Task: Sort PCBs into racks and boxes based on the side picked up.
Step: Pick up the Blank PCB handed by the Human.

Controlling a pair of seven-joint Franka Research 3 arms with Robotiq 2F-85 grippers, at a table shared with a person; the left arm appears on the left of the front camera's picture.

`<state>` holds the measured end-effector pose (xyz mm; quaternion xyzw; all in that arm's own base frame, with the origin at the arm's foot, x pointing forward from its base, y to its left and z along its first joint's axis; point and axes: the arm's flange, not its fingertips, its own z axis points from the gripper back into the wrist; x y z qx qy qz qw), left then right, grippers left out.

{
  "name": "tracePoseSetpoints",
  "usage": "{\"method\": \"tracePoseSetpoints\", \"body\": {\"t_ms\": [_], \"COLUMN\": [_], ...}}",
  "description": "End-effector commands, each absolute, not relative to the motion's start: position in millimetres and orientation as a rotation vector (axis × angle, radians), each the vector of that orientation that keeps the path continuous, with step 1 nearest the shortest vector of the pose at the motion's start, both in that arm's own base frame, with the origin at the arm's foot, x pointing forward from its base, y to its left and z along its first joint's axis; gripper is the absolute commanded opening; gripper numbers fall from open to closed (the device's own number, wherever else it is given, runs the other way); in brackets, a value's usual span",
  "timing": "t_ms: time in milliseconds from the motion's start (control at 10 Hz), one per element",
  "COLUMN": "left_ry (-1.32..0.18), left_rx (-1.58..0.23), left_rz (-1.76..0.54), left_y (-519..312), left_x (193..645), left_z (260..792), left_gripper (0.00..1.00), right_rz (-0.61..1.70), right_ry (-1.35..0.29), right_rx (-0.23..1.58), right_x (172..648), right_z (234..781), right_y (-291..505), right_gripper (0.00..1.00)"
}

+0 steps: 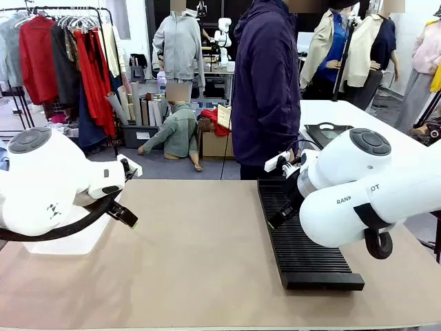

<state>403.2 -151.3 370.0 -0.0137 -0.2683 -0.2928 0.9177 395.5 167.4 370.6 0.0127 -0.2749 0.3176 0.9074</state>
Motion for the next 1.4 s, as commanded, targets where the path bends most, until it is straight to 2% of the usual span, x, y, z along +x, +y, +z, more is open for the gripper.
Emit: {"method": "tracePoseSetpoints", "body": {"t_ms": [0,1300], "left_ry": [-0.552,-0.545], "left_rx": [-0.028,-0.033], "left_rz": [-0.602,-0.582], "left_y": [-151.3,-150.3], "left_x": [403.1,406.6], "left_z": [370.2,375.1], "left_gripper": [1.00,1.00], "right_rz": [0.656,0.637], "right_ry": [-0.567,-0.582], "right_rx": [0.026,0.048], "right_x": [395.5,399.4], "right_z": [370.6,377.5], "right_y": [167.4,166.6], "right_gripper": [1.00,1.00]}}
